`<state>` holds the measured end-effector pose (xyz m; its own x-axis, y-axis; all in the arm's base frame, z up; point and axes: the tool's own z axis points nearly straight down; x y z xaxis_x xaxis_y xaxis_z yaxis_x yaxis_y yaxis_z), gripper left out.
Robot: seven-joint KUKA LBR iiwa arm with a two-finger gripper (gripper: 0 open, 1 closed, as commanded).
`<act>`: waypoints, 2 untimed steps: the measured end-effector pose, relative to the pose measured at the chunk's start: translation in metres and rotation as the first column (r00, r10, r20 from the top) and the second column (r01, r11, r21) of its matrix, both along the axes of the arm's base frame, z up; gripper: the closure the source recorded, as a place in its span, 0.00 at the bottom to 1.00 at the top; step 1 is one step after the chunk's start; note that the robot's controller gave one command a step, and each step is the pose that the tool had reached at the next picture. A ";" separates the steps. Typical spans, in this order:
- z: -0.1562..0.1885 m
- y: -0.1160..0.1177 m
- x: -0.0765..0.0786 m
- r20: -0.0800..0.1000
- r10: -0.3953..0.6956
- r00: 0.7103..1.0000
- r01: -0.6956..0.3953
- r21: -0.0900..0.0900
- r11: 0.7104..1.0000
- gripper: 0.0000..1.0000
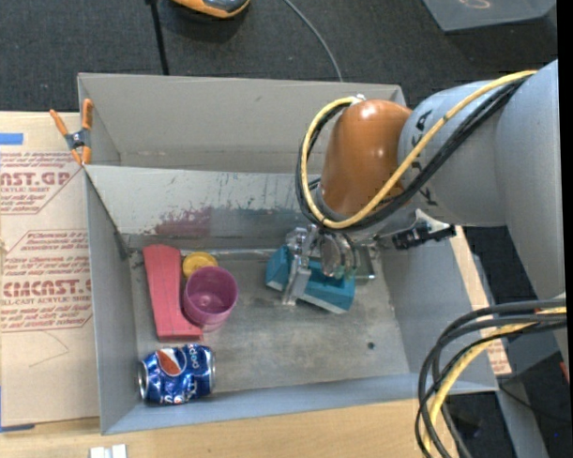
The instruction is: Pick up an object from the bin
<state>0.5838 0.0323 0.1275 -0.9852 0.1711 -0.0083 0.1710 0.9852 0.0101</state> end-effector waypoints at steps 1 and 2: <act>0.147 0.016 -0.010 -0.001 0.130 0.991 -0.130 -0.001 0.991 1.00; 0.146 0.016 -0.010 -0.002 0.131 0.991 -0.131 -0.001 0.991 1.00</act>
Offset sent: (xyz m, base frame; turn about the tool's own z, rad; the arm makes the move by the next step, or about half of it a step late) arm 0.0000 0.0000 0.0000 0.0000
